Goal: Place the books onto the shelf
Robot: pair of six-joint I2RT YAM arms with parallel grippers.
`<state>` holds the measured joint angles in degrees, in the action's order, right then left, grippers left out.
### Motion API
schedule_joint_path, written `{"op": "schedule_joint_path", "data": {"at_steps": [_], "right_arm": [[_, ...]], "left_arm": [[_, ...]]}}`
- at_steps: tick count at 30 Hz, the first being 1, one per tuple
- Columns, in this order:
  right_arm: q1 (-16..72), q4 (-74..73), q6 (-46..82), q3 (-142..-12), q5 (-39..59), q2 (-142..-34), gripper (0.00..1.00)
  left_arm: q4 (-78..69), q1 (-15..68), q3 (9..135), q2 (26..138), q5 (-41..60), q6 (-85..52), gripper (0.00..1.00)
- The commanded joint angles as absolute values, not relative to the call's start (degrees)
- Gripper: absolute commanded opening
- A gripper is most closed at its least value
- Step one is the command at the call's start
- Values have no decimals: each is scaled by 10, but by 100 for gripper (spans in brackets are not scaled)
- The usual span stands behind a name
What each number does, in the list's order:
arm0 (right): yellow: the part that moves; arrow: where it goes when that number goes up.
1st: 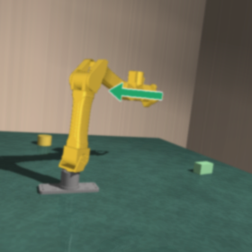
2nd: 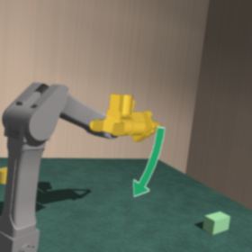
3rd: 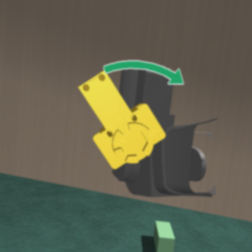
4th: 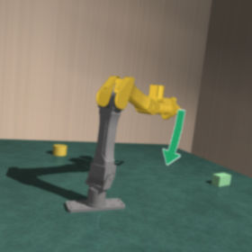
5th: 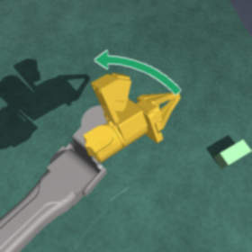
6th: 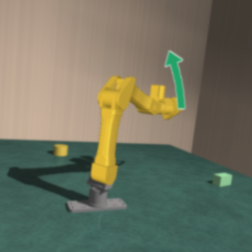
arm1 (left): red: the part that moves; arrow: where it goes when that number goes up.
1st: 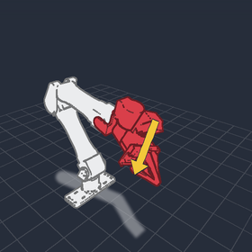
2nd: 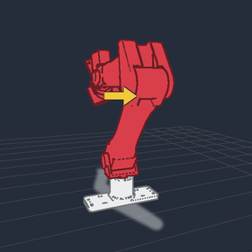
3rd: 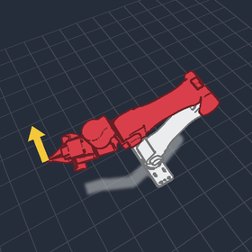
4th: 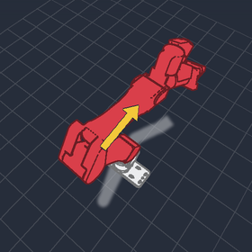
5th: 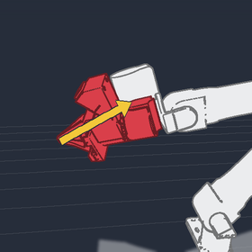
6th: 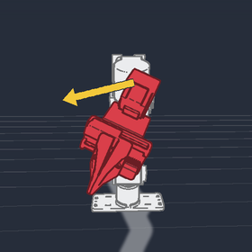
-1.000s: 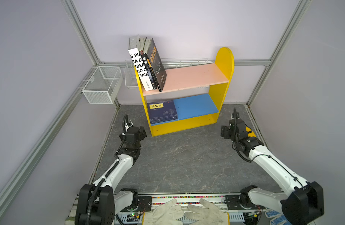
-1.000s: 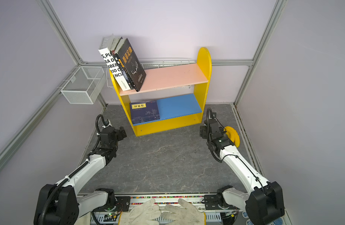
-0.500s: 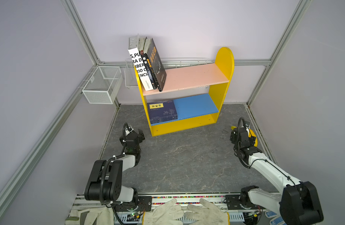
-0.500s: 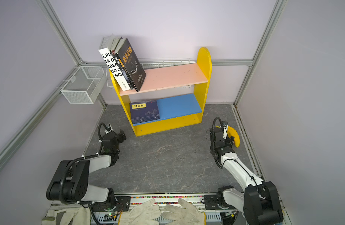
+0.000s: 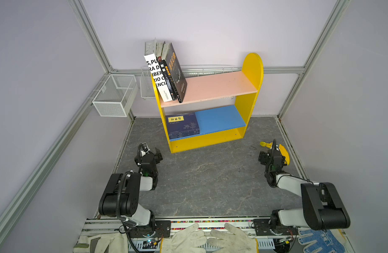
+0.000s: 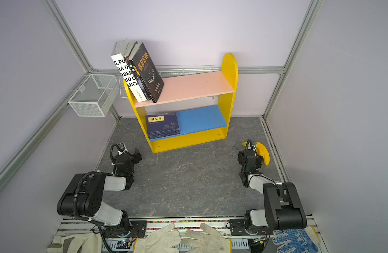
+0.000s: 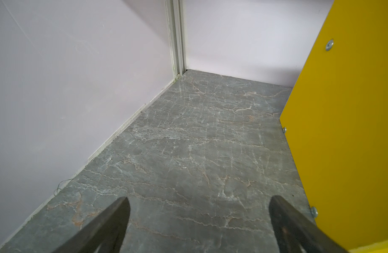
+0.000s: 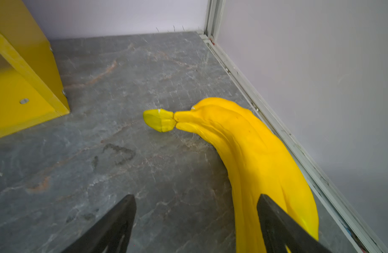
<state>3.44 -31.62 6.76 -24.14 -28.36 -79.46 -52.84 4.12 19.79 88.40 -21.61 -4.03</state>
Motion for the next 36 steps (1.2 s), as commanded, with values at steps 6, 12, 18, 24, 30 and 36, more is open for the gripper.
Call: {"op": "schedule_joint_path", "data": {"at_steps": [6,12,18,24,30,36], "right_arm": [[19,-439,18,-241,-210,-848,89],[19,-504,-1,-211,-160,-877,89],[20,-554,3,-202,-183,-889,89],[19,-523,8,-208,-181,-880,89],[20,-528,5,-207,-182,-881,89],[27,-535,-1,-205,-192,-881,89]], "left_arm": [[-543,38,213,889,-220,-40,99],[-544,38,212,889,-221,-40,99],[-542,39,213,890,-223,-40,99],[-541,39,214,891,-223,-40,99],[-541,40,214,891,-225,-38,99],[-542,40,214,891,-224,-38,99]]}}
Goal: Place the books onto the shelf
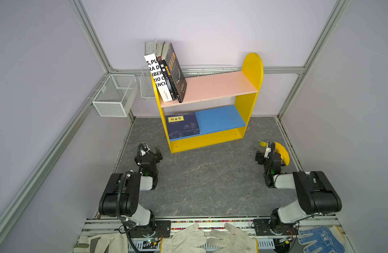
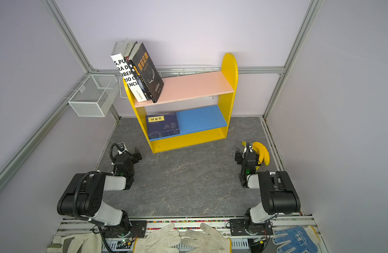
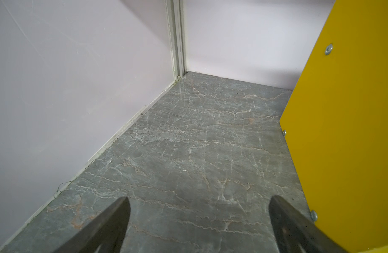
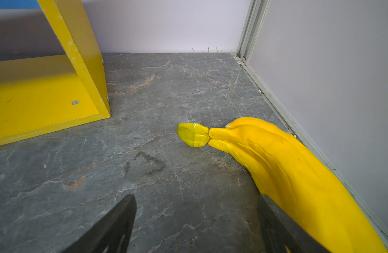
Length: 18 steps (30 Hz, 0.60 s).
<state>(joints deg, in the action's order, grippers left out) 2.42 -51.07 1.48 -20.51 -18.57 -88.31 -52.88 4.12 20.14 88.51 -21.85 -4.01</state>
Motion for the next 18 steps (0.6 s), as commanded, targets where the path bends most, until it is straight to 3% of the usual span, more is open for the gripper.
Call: {"op": "schedule_joint_path", "data": {"at_steps": [1,18], "right_arm": [[27,-532,0,-206,-192,-881,89],[26,-529,0,-208,-190,-883,89]], "left_arm": [[-542,40,214,891,-224,-38,99],[-541,40,215,892,-224,-37,99]]}}
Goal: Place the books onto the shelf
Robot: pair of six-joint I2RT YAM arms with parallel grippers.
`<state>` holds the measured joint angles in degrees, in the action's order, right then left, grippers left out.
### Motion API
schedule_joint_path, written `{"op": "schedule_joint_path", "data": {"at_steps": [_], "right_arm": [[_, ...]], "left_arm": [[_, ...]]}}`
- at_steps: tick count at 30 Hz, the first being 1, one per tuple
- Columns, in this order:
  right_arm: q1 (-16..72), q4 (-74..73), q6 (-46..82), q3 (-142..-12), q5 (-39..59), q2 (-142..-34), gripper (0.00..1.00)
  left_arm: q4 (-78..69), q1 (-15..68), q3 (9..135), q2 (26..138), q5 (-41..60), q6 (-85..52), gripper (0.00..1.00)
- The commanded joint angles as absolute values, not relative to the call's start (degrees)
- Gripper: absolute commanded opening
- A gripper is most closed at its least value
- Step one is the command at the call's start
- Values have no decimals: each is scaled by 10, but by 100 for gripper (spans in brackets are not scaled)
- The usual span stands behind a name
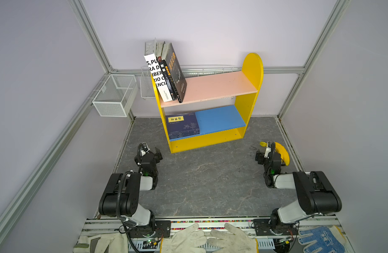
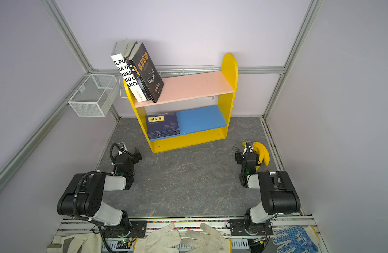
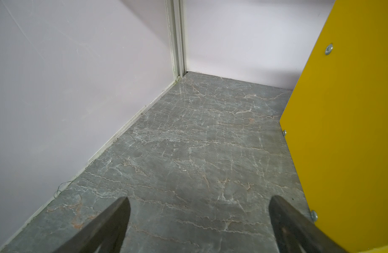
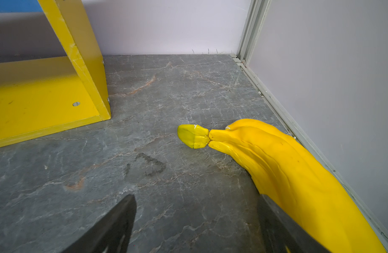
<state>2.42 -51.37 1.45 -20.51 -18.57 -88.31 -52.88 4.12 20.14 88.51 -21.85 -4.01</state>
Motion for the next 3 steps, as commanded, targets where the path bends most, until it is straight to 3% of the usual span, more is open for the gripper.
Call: {"op": "schedule_joint_path", "data": {"at_steps": [1,3], "right_arm": [[26,-529,0,-208,-190,-882,89],[26,-532,0,-206,-189,-881,89]], "left_arm": [[-542,40,214,891,-222,-37,99],[-541,40,215,891,-220,-35,99]]}}
